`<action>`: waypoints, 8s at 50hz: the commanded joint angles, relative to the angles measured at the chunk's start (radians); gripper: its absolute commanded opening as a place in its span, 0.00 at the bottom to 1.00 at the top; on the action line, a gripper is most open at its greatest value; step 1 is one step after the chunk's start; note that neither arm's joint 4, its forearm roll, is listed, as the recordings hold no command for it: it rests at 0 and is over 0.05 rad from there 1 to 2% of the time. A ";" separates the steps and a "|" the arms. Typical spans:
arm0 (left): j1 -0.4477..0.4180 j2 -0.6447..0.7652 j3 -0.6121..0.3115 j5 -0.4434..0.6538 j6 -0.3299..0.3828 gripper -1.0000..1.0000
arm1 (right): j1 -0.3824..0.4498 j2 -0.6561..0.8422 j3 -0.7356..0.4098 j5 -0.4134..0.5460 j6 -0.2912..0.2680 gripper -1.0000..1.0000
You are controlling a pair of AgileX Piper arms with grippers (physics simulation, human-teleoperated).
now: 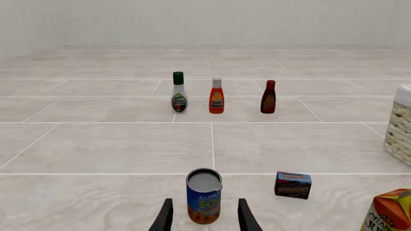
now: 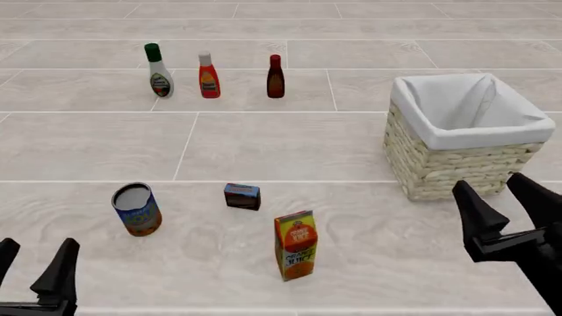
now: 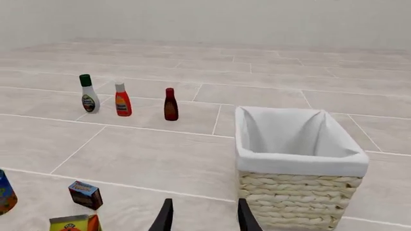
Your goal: Pick the chocolate pudding and place it in the basket.
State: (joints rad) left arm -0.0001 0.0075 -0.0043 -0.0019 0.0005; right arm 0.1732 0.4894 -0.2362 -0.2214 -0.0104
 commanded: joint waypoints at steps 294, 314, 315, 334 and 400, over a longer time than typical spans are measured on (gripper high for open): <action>0.000 0.000 0.000 0.000 0.000 1.00 | 0.551 1.729 -1.560 0.658 -0.090 1.00; 0.000 0.000 0.000 0.000 0.000 1.00 | 0.552 1.742 -1.509 0.621 -0.088 1.00; 0.000 0.000 0.000 0.000 0.000 1.00 | 0.550 1.745 -1.510 0.622 -0.088 1.00; 0.000 0.000 0.000 0.000 0.000 1.00 | 0.544 1.759 -1.477 0.597 -0.086 1.00; 0.000 0.000 0.000 0.000 0.000 1.00 | 0.585 1.756 -1.329 0.449 -0.051 1.00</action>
State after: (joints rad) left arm -0.0002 0.0075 -0.0043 -0.0019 0.0005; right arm 0.7329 2.2678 -1.6119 0.2889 -0.0791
